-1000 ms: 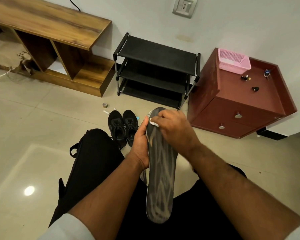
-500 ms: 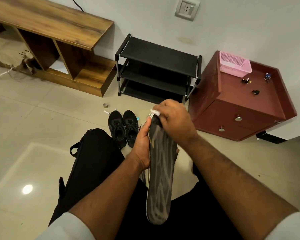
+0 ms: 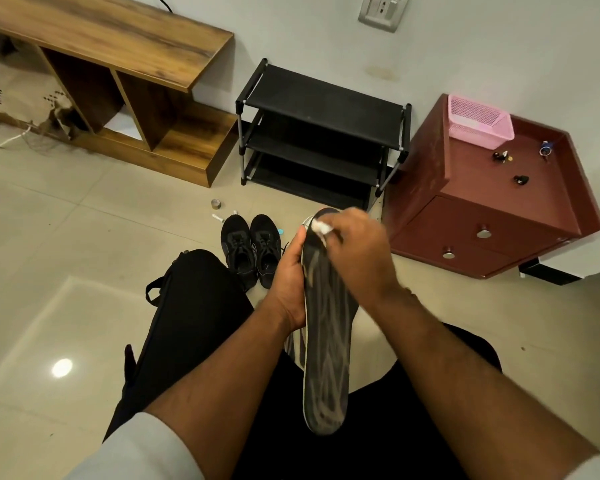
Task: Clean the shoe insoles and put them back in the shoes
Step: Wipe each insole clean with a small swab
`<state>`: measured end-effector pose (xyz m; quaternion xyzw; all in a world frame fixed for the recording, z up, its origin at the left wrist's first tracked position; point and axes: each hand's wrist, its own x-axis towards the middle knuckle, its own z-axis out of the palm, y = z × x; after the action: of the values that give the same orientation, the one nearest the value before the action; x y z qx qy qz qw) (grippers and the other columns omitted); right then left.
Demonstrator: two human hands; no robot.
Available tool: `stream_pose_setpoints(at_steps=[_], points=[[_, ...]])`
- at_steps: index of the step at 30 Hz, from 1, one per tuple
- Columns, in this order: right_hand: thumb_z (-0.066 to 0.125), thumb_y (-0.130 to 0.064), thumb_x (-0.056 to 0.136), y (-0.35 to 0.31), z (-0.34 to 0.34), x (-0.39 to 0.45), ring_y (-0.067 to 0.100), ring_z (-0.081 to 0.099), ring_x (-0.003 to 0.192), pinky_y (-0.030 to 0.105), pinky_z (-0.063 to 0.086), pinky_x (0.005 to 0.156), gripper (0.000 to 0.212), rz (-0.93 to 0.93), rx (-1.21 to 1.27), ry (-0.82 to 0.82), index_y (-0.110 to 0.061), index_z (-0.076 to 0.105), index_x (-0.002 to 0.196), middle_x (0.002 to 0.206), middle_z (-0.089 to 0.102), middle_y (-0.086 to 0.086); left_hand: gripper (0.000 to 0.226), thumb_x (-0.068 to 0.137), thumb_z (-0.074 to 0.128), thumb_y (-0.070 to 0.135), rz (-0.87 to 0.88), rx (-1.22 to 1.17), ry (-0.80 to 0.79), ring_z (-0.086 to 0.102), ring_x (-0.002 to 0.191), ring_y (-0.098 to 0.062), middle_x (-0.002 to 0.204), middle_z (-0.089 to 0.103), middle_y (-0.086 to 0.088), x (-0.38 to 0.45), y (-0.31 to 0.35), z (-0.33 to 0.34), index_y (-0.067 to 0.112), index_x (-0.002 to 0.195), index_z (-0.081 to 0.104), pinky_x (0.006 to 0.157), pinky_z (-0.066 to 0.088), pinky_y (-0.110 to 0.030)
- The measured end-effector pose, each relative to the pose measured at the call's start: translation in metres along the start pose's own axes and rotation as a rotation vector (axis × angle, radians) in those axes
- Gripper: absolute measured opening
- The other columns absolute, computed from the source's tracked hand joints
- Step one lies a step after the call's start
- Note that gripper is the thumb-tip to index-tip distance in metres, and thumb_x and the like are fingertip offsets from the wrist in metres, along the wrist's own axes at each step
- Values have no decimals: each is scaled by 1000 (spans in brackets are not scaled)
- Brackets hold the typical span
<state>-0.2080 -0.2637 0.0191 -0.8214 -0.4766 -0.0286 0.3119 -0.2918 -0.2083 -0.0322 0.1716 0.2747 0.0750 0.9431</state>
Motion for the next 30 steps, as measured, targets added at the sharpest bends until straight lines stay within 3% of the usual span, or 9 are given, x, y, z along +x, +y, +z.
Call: stream_pose_setpoints(at_steps=[2,6,8,12,16,18,22,25,30], points=[[61,-12,89,4,-5,14,7,56,80,12,43,70,17,110,24,56,-8,72,100,91,69,5,66,92,39,64,-9,1,-29,72,78,-24,90,74,-12,-1,-1,4,11,93,79,70,60,-33],[63,-14,86,-20,1,5,5,63,78,15,52,72,15,168,229,-12,-11,74,96,87,71,-1,60,96,42,58,51,-44,-18,71,90,-24,99,72,-13,-2,0,2,11,96,79,82,57,-35],[65,-14,84,-28,9,-6,5,64,79,18,53,73,15,169,272,-46,-14,74,95,86,71,-3,60,98,41,52,93,-113,-19,73,86,-20,93,74,-11,1,0,0,9,85,81,76,59,-30],[65,-16,85,-2,11,-5,9,62,78,20,50,69,12,249,252,2,-10,73,92,83,69,0,65,94,40,61,58,-78,-1,70,95,-26,104,71,-14,1,1,0,9,106,76,86,55,-36],[62,-13,86,18,5,2,9,59,69,13,41,58,10,373,186,48,-11,72,84,74,65,-1,72,93,33,67,25,-22,-30,70,83,-25,96,72,-13,0,1,1,11,99,79,77,57,-35],[61,-12,86,10,8,1,7,59,69,13,42,59,10,352,207,48,-11,72,86,75,65,-3,71,95,33,64,39,-11,-28,72,82,-24,94,74,-12,0,1,3,11,95,79,75,59,-33],[62,-15,86,-16,21,-10,5,63,75,21,52,69,14,238,275,-15,-13,74,93,81,70,-3,63,96,39,57,111,-59,22,68,107,-26,113,71,-16,0,1,-1,7,107,74,97,50,-37],[62,-13,85,-14,23,-10,8,61,77,19,49,69,14,185,216,-10,-11,73,93,83,69,0,63,97,38,58,137,-61,37,67,108,-27,114,70,-17,0,2,-2,7,111,71,100,48,-38],[62,-11,85,17,13,-3,15,59,75,18,42,63,12,316,110,49,-8,72,88,78,66,2,70,91,37,66,77,-21,15,67,95,-28,107,70,-15,-1,2,1,11,104,77,90,52,-40]])
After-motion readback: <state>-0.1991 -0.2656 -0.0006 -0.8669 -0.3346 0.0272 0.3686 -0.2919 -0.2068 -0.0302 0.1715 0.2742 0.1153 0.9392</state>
